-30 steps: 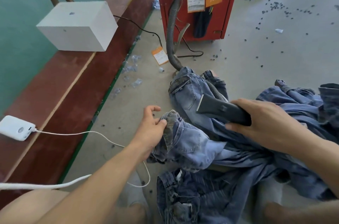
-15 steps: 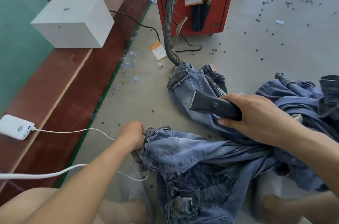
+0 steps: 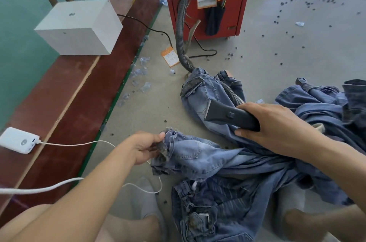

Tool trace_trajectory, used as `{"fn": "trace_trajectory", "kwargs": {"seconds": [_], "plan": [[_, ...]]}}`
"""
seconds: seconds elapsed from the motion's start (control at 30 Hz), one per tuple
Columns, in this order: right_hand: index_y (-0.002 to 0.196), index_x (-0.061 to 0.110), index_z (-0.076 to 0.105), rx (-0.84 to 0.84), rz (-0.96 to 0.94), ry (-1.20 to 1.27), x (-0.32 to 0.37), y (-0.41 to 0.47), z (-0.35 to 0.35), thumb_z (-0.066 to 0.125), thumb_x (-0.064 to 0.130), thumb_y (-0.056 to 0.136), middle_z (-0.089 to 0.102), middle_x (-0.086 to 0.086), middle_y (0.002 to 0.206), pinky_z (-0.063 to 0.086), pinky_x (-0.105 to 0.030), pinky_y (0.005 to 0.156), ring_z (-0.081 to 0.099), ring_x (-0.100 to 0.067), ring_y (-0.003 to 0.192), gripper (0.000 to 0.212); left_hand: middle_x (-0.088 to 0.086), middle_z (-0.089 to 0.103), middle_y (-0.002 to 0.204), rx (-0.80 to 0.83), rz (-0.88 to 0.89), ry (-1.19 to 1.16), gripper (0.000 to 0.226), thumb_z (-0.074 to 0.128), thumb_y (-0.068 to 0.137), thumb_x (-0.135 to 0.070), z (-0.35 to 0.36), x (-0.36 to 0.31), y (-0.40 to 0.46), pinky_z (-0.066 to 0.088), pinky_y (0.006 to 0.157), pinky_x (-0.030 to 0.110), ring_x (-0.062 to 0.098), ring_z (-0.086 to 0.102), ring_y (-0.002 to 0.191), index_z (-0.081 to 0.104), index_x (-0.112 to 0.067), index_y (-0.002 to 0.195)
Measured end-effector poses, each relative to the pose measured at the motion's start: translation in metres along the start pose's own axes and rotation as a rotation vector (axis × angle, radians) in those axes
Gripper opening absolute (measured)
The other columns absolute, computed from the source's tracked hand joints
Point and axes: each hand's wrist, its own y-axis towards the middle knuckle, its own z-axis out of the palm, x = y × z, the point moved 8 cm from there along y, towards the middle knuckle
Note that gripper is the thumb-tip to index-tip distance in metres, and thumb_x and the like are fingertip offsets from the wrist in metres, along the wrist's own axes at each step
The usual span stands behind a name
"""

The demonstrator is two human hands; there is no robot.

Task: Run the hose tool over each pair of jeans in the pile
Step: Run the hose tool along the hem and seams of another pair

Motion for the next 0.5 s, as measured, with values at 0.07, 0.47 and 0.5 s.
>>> {"fn": "trace_trajectory", "kwargs": {"seconds": [0.07,0.47,0.5], "plan": [[0.118,0.047,0.051,0.002,0.006,0.000,0.002,-0.001,-0.002,0.065,0.061,0.087,0.064,0.019,0.096,0.039,-0.032,0.069,0.055,-0.010,0.081,0.037,0.007,0.074,0.073,0.161,0.014,-0.188,0.016,0.058,0.103,-0.013,0.016,-0.005,-0.008,0.059,0.056,0.023,0.018,0.064,0.074,0.069,-0.005,0.094],[0.119,0.043,0.058,0.162,-0.071,-0.048,0.032,-0.010,0.000,0.054,0.064,0.083,0.069,0.018,0.093,0.049,-0.032,0.081,0.062,-0.007,0.086,0.041,0.014,0.077,0.092,0.469,0.230,-0.526,0.025,0.063,0.088,-0.020,0.069,-0.036,-0.040,0.064,0.076,0.035,0.022,0.076,0.079,0.070,-0.001,0.103],[0.118,0.042,0.058,0.171,-0.072,-0.061,0.034,-0.010,0.003,0.054,0.062,0.085,0.069,0.016,0.091,0.048,-0.031,0.081,0.062,-0.008,0.085,0.039,0.015,0.077,0.094,0.478,0.231,-0.536,0.026,0.063,0.089,-0.021,0.072,-0.037,-0.041,0.064,0.079,0.036,0.023,0.076,0.082,0.070,-0.002,0.104]]}}
